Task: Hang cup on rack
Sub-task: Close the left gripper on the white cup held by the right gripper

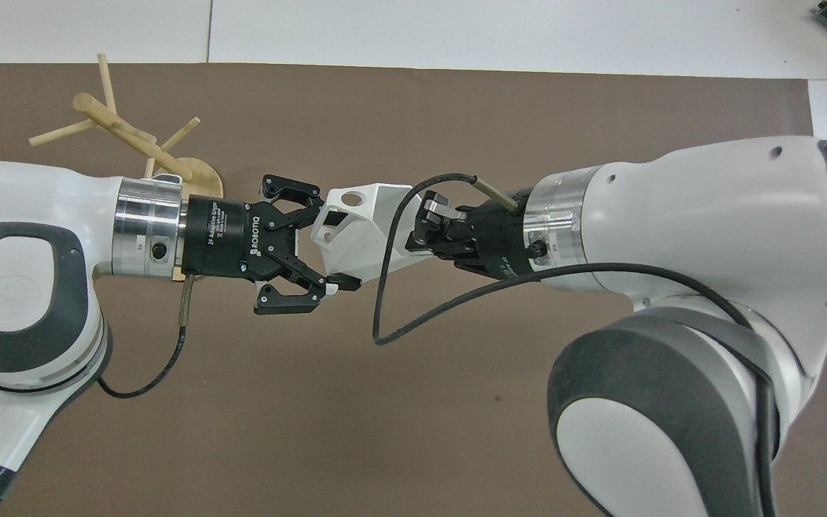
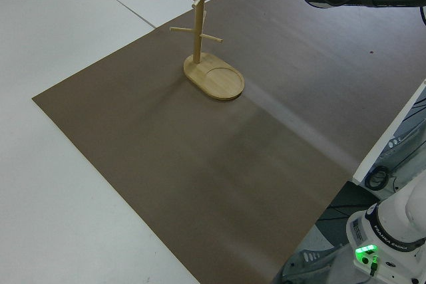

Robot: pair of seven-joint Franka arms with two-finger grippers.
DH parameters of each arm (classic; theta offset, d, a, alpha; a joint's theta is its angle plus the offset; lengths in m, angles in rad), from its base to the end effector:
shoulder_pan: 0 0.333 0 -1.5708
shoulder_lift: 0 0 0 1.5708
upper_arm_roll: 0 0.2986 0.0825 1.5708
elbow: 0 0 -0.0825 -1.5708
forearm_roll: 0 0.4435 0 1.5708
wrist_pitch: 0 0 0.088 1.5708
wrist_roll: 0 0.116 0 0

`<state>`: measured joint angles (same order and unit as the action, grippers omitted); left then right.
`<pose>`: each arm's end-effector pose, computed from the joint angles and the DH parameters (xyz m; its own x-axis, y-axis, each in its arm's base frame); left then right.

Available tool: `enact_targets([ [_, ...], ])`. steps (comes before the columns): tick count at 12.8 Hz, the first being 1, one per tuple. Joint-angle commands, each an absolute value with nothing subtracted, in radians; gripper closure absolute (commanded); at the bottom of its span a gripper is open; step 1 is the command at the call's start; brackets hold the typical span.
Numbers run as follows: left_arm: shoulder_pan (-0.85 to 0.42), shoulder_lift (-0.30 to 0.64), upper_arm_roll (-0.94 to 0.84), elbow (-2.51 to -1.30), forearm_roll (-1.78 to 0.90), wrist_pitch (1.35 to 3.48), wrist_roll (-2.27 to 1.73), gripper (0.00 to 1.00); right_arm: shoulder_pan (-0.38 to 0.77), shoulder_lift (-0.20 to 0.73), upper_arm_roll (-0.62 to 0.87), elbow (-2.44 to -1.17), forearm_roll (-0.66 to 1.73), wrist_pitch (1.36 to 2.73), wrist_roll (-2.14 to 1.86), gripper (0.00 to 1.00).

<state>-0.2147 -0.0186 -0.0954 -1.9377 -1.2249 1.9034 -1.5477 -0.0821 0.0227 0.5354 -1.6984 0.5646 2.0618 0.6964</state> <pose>0.5732 -0.2639 0.4920 -0.1793 0.4225 -0.8885 0.9803 0.0005 -0.1976 0.5826 0.3168 0.5767 0.9180 -0.3692 -0.1449 -0.3809 -0.7189 -0.5815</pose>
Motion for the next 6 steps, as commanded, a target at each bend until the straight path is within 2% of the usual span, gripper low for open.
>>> enact_targets([
  [1,-0.215,-0.048,-0.087,-1.97,-1.259,1.977,-1.574,1.0,-0.089,0.023,0.546,-1.7,0.588,2.074,0.713,1.0],
  [2,-0.215,-0.048,-0.086,-1.97,-1.255,1.996,-1.581,1.0,-0.089,0.021,0.546,-1.7,0.588,2.068,0.712,0.86],
  [4,-0.215,-0.049,-0.086,-1.973,-1.24,2.005,-1.594,1.0,-0.089,0.021,0.546,-1.7,0.588,2.068,0.712,0.49],
  [5,-0.215,-0.049,-0.086,-1.973,-1.235,2.003,-1.594,1.0,-0.089,0.021,0.546,-1.701,0.588,2.066,0.712,0.35],
  [6,-0.215,-0.049,-0.086,-1.974,-1.232,2.003,-1.594,1.0,-0.089,0.021,0.546,-1.701,0.586,2.066,0.71,0.26],
])
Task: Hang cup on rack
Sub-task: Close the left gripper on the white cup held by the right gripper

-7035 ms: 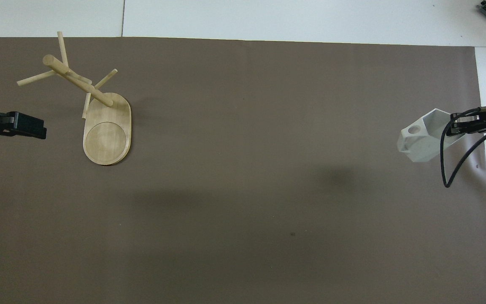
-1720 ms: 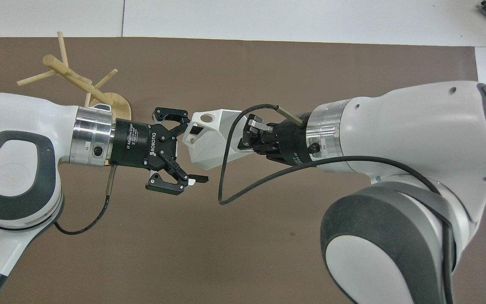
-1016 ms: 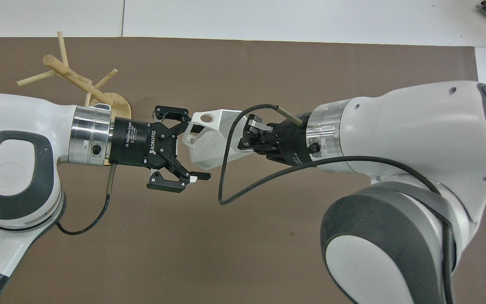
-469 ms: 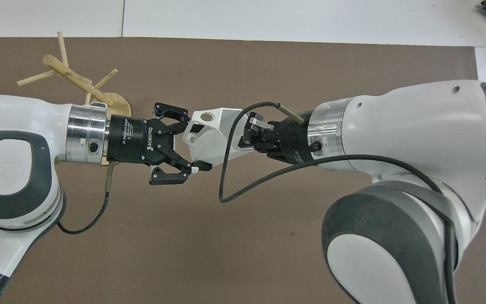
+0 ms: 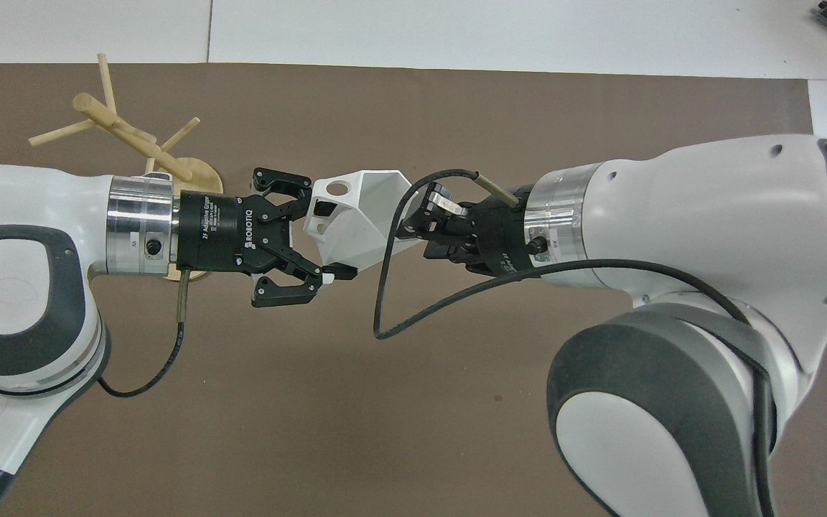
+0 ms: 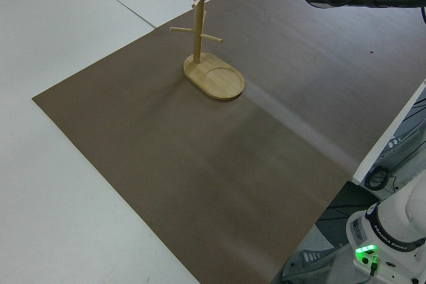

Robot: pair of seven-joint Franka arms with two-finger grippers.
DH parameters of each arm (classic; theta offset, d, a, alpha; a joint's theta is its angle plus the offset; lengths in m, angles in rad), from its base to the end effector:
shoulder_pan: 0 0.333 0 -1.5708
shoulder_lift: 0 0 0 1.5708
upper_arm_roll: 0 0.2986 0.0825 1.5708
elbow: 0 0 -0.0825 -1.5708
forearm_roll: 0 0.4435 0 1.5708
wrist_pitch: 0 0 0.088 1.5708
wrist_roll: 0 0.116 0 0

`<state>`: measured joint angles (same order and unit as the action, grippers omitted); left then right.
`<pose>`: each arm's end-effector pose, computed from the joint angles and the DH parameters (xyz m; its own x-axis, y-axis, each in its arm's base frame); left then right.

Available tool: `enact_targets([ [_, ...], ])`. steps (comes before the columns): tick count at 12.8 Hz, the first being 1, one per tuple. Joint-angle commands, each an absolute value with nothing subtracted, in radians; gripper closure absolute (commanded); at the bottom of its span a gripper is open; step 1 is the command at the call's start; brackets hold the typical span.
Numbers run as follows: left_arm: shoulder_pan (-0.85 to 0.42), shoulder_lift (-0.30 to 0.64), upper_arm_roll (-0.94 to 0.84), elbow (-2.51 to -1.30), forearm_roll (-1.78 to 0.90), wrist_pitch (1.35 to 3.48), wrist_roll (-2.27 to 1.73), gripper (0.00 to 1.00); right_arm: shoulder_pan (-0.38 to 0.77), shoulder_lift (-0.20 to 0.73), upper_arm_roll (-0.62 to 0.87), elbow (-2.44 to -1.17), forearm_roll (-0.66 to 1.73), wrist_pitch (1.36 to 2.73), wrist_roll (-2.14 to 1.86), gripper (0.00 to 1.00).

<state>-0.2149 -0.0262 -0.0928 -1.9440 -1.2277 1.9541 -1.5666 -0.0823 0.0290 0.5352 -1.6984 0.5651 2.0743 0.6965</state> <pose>0.5779 -0.2578 0.4940 -0.1987 0.4199 -0.8855 0.9796 0.0573 -0.1926 0.5855 0.3160 0.5745 0.9157 -0.3752 -0.1436 -0.3842 -0.7134 -0.5861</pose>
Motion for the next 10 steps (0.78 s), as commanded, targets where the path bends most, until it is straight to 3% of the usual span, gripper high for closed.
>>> enact_targets([
  [1,-0.215,-0.049,-0.086,-1.974,-1.209,2.003,-1.594,1.0,-0.089,0.021,0.546,-1.701,0.583,2.066,0.706,0.16],
  [2,-0.215,-0.049,-0.086,-1.977,-1.175,2.003,-1.595,1.0,-0.089,0.021,0.546,-1.701,0.572,2.066,0.701,0.01],
  [10,-0.189,-0.048,-0.084,-1.987,-0.863,2.006,-1.666,1.0,-0.089,0.021,0.545,-1.7,0.569,2.068,0.673,0.0],
])
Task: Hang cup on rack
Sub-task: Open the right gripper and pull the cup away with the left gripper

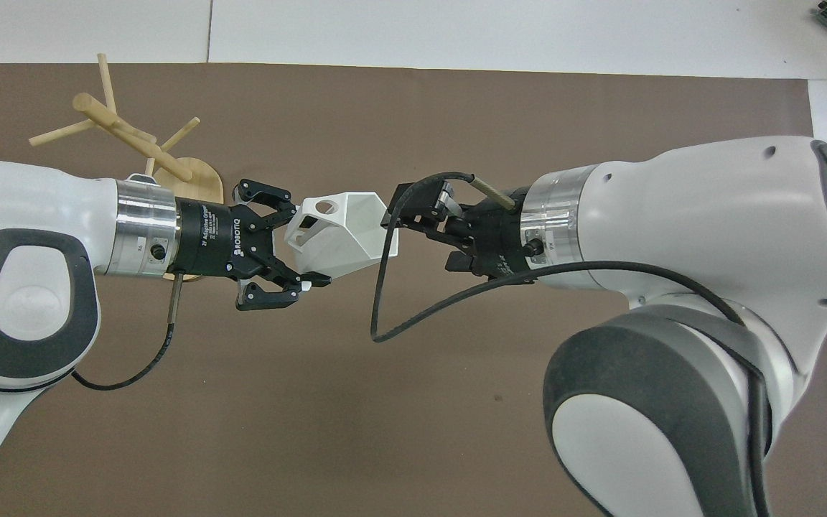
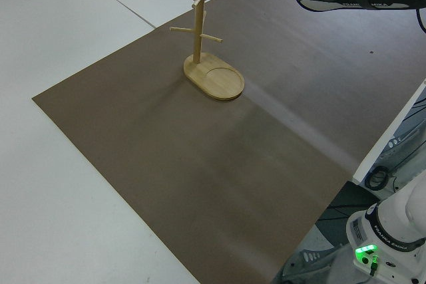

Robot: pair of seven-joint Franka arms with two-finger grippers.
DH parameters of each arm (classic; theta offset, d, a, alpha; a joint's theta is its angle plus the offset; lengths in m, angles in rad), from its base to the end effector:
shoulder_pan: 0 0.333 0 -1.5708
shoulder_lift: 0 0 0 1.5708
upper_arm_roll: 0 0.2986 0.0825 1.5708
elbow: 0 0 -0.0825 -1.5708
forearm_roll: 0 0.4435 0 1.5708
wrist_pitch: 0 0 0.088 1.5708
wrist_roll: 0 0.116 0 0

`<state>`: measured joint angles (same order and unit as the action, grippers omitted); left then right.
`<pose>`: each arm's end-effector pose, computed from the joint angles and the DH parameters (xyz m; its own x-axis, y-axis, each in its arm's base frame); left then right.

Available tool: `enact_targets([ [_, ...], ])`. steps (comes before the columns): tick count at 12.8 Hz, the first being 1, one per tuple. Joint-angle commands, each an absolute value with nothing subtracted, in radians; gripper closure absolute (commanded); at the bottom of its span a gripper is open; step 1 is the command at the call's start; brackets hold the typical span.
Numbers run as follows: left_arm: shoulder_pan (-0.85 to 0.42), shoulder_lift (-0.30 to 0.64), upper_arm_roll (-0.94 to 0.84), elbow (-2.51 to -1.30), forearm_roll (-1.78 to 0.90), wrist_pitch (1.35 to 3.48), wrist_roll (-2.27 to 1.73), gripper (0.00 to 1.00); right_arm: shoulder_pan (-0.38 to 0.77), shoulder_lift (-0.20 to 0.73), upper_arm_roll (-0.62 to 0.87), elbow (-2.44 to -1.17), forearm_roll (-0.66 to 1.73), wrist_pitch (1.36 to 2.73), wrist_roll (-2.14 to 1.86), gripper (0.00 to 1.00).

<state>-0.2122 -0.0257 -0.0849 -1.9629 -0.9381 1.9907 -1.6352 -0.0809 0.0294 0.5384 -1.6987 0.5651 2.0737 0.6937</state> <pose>0.5789 -0.2366 0.4672 -0.1665 0.6477 -0.7435 0.9854 0.0816 -0.1496 0.5840 0.3187 0.5740 0.9185 -0.3687 -0.1430 -0.3788 -0.7164 -0.5859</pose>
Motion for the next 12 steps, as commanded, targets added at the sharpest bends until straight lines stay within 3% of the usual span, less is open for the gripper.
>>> enact_targets([
  [1,-0.178,-0.048,-0.084,-1.99,-0.81,2.013,-1.68,1.0,-0.089,0.021,0.543,-1.701,0.569,2.068,0.655,0.0],
  [12,-0.092,-0.066,-0.086,-2.161,-0.684,2.442,-1.897,1.0,-0.097,0.023,0.471,-1.703,0.497,2.06,0.338,0.0],
])
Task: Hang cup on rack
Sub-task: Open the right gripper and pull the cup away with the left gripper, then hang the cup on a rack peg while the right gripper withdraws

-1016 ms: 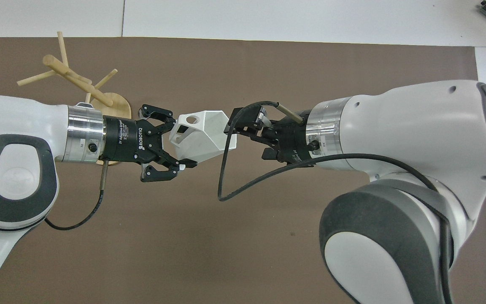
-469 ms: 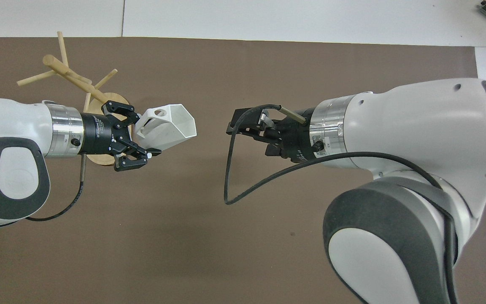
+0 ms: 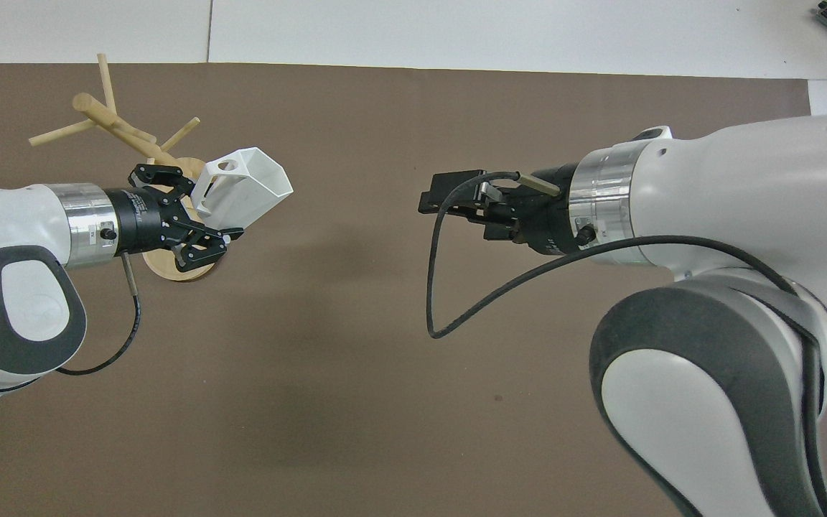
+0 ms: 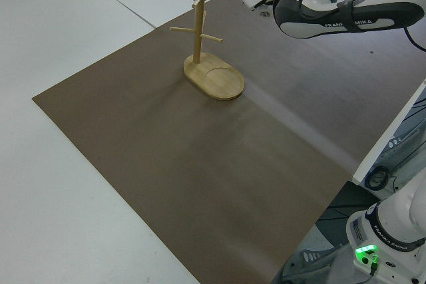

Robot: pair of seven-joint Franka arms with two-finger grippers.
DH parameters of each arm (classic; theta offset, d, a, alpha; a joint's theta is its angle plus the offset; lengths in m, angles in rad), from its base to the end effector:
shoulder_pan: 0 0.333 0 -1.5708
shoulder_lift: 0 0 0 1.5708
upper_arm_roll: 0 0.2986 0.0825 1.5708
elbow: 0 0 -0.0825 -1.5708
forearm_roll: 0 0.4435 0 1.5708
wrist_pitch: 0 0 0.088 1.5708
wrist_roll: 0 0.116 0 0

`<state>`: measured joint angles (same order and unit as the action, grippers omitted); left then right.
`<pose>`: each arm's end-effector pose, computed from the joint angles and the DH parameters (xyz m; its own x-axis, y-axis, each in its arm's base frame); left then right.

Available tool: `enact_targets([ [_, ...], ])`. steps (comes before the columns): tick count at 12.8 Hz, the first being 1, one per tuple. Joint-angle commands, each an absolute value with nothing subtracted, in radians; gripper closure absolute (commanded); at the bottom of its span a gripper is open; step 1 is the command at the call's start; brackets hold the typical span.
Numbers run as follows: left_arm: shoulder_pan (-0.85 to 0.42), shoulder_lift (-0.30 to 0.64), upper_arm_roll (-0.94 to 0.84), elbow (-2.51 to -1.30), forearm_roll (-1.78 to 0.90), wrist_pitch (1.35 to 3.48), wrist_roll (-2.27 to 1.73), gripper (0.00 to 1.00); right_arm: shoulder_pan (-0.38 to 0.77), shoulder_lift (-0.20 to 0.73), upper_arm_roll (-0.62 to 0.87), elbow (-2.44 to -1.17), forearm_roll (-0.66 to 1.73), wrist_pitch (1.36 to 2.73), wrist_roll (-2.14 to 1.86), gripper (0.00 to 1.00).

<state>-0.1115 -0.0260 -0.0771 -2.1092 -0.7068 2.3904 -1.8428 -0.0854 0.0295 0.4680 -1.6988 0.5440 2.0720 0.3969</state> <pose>0.6095 -0.1263 0.4072 -0.4166 0.6966 -0.5842 0.8606 0.5092 -0.0065 0.6064 0.2737 0.5724 0.9763 -0.2117 0.0452 -0.1458 -0.7973 -0.5858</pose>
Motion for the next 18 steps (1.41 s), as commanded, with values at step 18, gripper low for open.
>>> enact_targets([
  [18,-0.094,-0.038,-0.086,-2.191,-0.686,2.701,-2.151,1.0,-0.098,0.009,0.233,-1.617,0.195,1.754,-0.348,0.0],
])
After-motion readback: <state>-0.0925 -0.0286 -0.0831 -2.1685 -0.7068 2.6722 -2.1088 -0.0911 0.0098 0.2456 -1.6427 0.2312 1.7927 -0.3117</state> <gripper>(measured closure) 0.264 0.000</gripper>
